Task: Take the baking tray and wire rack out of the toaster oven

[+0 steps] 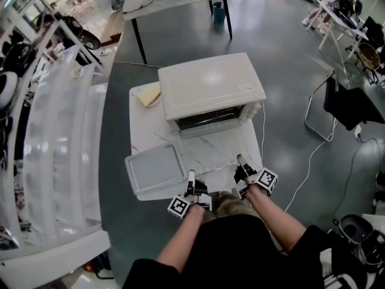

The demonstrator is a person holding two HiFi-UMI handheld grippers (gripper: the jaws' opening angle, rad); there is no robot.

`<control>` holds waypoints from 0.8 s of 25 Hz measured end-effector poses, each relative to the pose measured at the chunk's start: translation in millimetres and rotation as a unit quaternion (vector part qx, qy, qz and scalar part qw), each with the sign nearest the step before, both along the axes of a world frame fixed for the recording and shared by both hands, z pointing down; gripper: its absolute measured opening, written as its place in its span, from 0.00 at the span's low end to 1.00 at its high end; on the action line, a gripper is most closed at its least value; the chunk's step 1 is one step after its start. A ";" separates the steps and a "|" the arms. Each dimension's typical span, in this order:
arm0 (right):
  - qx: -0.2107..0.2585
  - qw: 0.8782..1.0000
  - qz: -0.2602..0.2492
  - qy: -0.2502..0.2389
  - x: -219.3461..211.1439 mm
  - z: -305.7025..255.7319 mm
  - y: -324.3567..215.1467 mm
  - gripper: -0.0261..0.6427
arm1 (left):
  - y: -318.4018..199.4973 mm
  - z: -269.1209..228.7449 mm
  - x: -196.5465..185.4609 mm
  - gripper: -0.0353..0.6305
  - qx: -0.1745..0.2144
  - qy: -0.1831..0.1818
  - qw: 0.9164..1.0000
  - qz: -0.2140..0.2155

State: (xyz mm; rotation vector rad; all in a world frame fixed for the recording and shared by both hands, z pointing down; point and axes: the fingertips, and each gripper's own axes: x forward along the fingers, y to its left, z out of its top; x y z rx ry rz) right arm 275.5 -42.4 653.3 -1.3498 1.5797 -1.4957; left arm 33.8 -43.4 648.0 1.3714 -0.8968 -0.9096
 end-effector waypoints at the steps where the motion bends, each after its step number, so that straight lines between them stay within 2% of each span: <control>1: -0.001 1.000 -0.006 0.001 -7.5 0.2 0.6 0.09 | 3.3 1.8 -7.4 0.08 -0.002 0.000 1.000 -0.005; 14: -0.018 0.996 -0.091 -0.017 -158.7 25.1 15.8 0.09 | 40.9 20.9 -155.9 0.08 -0.007 -0.030 0.996 -0.078; 20: -0.034 0.989 -0.141 -0.016 -229.7 36.9 32.1 0.09 | 57.1 22.8 -223.0 0.08 0.002 -0.038 0.995 -0.096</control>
